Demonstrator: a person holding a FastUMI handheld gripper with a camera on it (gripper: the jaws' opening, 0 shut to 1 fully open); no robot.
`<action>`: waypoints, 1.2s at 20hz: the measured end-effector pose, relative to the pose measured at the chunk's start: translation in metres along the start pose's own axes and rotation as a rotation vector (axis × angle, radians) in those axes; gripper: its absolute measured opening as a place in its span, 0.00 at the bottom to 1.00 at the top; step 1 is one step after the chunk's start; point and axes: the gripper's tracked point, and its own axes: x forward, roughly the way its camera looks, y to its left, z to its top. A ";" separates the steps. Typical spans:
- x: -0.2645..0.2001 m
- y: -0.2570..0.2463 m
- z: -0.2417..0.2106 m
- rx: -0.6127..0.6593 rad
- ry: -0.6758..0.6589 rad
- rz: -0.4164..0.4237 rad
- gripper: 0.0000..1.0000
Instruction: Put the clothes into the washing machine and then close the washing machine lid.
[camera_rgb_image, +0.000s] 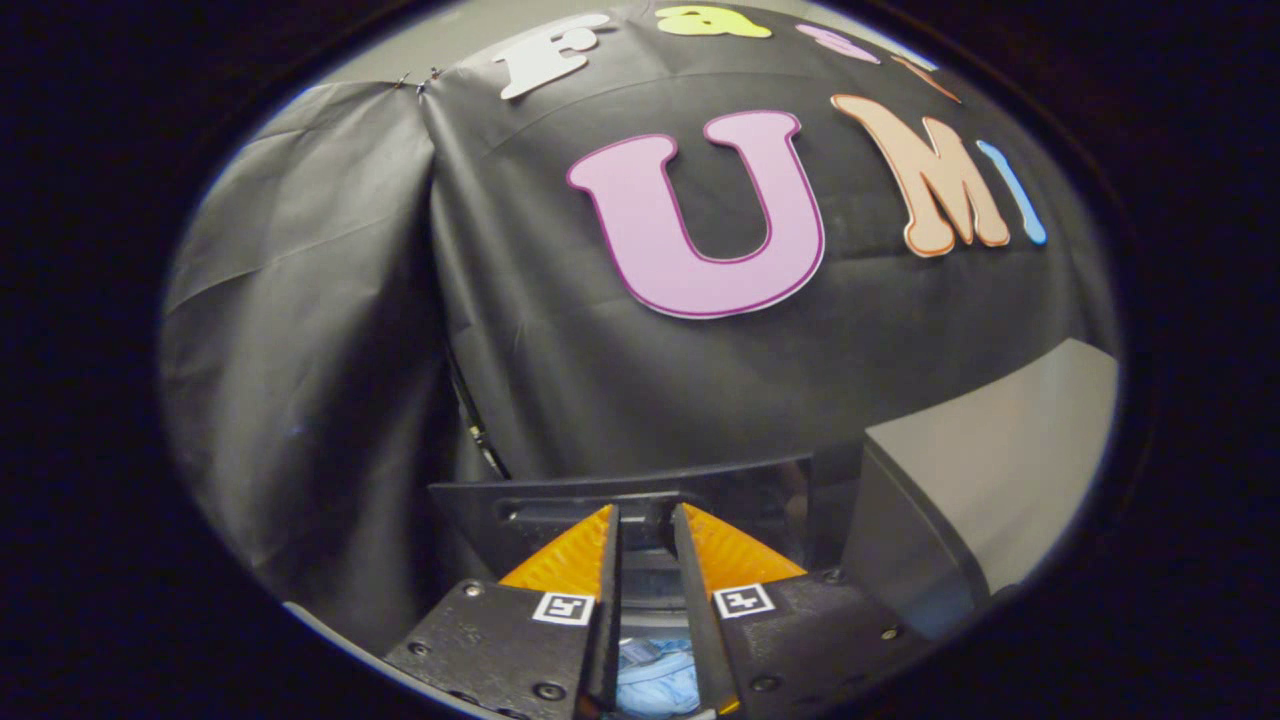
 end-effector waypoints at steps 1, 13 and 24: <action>0.008 -0.001 0.005 -0.012 -0.008 -0.008 0.44; 0.098 -0.032 -0.002 -0.096 0.038 -0.139 0.97; 0.044 -0.022 -0.013 -0.126 0.146 -0.059 0.98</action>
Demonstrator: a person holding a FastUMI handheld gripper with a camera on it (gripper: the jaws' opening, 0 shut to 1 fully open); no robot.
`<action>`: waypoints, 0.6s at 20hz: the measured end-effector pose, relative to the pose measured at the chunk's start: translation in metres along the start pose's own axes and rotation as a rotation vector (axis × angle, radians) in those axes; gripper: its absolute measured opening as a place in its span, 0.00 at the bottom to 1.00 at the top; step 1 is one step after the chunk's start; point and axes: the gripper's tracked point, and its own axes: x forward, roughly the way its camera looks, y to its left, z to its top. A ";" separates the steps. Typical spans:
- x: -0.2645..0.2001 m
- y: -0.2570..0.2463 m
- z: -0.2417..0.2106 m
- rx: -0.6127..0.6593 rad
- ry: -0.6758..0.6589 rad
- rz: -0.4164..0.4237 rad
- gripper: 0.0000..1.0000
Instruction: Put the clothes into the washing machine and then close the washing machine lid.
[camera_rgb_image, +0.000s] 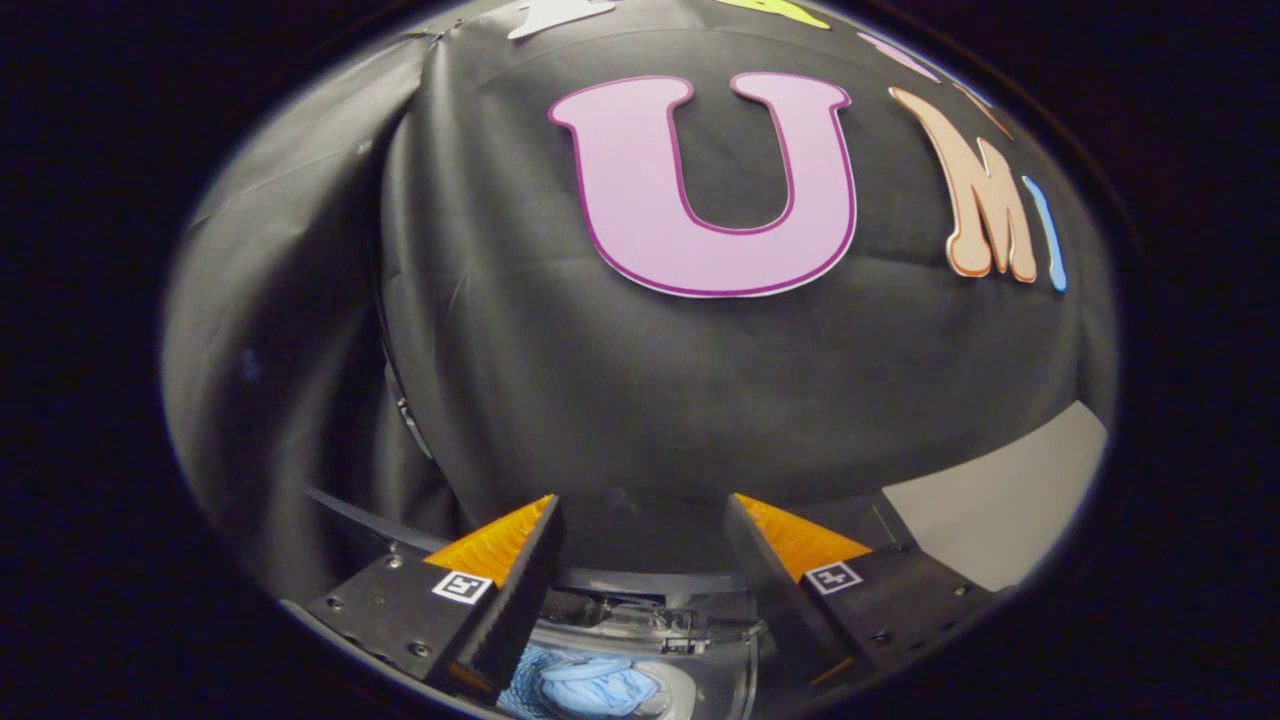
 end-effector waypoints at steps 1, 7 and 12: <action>-0.008 0.001 -0.004 0.001 0.007 0.013 0.98; -0.074 0.013 -0.054 -0.001 0.030 0.071 0.98; -0.129 0.016 -0.045 0.015 -0.062 0.103 0.98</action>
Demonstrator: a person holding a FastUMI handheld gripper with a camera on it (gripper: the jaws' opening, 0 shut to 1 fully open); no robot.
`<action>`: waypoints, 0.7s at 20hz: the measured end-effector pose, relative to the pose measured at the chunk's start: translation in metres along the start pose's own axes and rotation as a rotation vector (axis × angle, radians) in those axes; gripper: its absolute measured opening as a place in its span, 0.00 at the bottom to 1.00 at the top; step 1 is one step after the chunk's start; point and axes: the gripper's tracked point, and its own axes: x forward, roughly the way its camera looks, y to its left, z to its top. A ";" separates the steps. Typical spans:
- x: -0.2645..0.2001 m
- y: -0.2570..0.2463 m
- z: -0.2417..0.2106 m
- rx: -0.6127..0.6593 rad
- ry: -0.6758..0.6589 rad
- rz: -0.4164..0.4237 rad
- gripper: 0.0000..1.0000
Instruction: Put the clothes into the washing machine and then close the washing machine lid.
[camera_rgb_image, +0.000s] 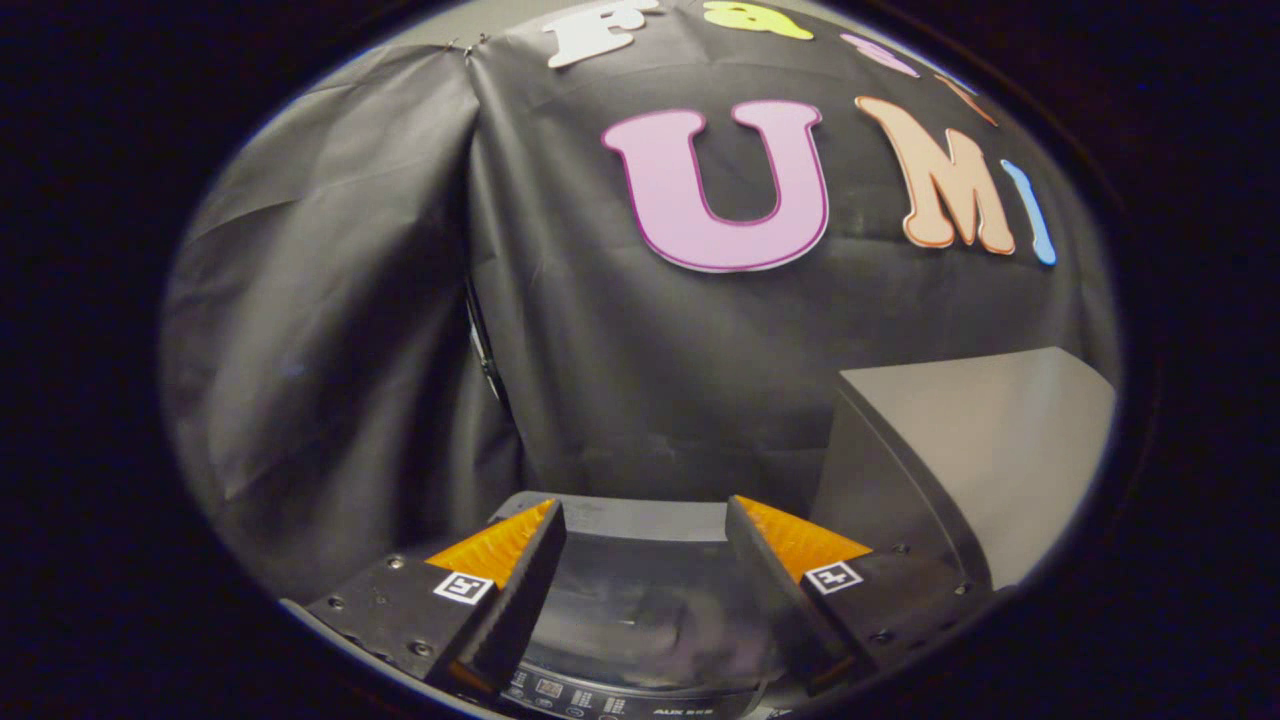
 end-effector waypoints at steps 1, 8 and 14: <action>-0.012 -0.002 0.009 -0.013 -0.026 -0.003 0.98; -0.107 -0.058 0.035 -0.047 -0.143 -0.084 0.97; -0.178 -0.126 0.020 -0.005 -0.222 -0.173 0.97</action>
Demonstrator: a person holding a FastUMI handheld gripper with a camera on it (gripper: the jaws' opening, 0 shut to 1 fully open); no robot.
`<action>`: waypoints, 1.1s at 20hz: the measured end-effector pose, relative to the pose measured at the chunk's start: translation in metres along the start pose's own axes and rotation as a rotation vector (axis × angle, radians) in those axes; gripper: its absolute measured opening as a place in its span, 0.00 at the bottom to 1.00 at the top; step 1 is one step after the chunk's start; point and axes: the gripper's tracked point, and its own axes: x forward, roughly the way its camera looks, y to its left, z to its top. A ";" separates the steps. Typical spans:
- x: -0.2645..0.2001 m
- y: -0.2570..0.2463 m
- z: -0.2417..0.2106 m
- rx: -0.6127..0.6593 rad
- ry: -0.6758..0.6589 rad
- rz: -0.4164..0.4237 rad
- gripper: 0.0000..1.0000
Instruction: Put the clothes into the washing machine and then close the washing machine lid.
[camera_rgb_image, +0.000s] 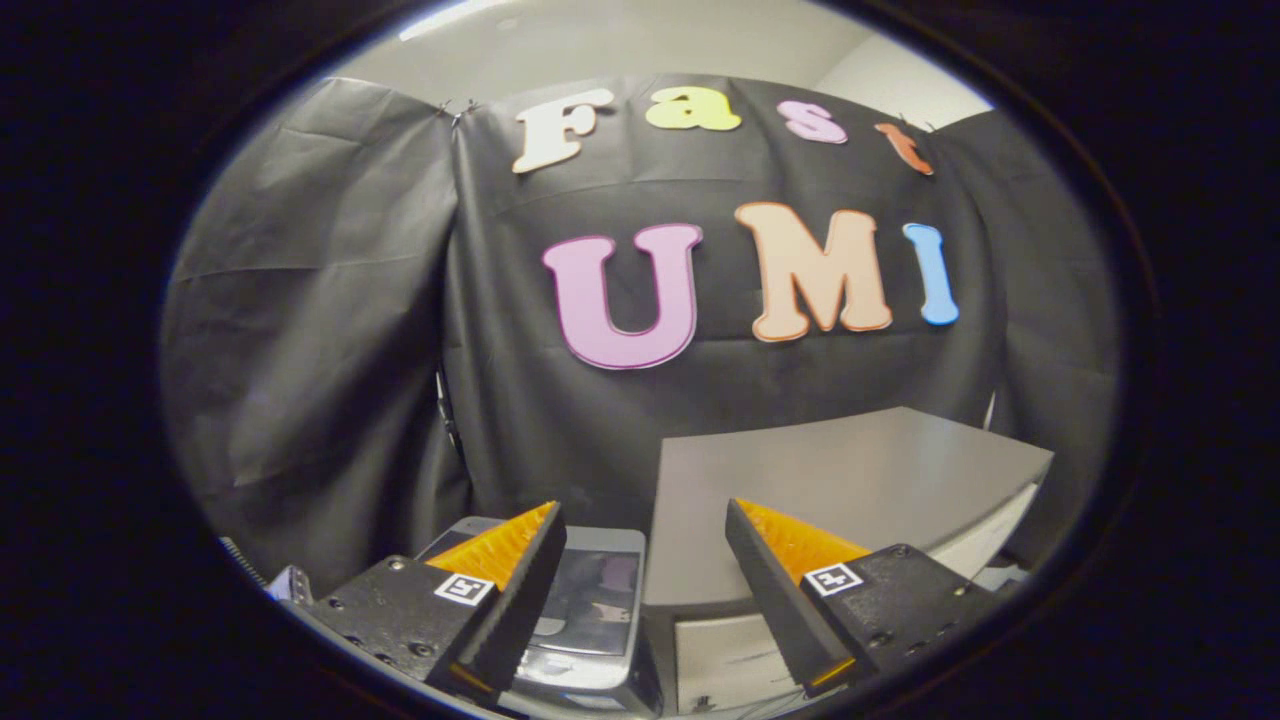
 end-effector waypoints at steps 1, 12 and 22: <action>-0.008 -0.011 -0.002 0.010 -0.007 -0.009 0.97; -0.107 -0.113 -0.056 0.066 -0.117 -0.074 0.97; -0.181 -0.172 -0.122 0.058 -0.168 -0.140 0.97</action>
